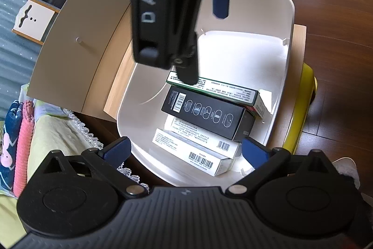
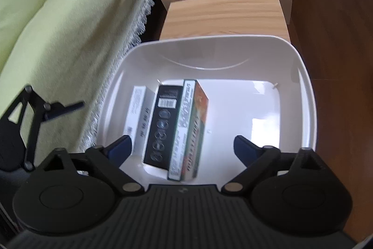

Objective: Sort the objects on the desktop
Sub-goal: 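Open the right gripper and withdraw it up from the basin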

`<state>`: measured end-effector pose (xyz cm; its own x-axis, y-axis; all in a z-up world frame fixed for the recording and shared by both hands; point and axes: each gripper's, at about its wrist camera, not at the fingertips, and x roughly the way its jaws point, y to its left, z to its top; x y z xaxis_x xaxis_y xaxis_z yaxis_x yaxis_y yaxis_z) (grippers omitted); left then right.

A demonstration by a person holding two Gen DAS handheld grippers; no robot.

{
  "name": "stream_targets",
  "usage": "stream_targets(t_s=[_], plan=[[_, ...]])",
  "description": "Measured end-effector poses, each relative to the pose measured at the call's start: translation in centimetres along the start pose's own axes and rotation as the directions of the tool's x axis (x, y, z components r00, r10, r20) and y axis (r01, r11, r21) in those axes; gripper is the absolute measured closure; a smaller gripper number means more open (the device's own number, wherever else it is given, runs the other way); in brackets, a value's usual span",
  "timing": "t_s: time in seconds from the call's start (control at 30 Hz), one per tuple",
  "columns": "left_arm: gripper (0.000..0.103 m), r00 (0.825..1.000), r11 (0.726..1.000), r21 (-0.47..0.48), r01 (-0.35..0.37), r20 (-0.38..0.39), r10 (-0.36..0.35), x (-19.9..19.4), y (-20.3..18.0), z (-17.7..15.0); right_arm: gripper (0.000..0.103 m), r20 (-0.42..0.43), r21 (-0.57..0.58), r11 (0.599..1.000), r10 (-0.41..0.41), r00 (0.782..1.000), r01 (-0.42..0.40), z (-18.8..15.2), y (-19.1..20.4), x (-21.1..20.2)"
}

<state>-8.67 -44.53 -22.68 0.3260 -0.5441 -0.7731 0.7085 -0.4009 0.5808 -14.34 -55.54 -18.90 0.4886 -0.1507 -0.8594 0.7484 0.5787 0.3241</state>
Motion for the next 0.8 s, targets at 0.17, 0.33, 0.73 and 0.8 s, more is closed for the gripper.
stream_targets(t_s=[0.17,0.33,0.73,0.8], plan=[[0.001,1.0,1.0,0.01,0.001,0.006,-0.001,-0.1,-0.1,0.0,0.003,-0.034,-0.039,0.998,-0.043,0.998,0.042,-0.4,0.1,-0.5],[0.001,1.0,1.0,0.022,-0.005,0.013,0.005,-0.4,-0.3,0.0,0.001,-0.037,-0.061,0.997,-0.051,0.998,0.049,-0.5,0.3,-0.9],[0.001,0.997,0.997,0.008,-0.072,0.025,0.072,-2.3,1.0,-0.3,0.001,-0.016,-0.097,0.994,-0.046,0.999,0.045,-0.5,1.0,-1.9],[0.001,0.997,0.997,-0.004,-0.073,0.019,0.073,-2.9,1.4,-0.5,0.001,-0.012,-0.101,0.994,-0.045,0.999,0.044,-0.4,1.2,-2.0]])
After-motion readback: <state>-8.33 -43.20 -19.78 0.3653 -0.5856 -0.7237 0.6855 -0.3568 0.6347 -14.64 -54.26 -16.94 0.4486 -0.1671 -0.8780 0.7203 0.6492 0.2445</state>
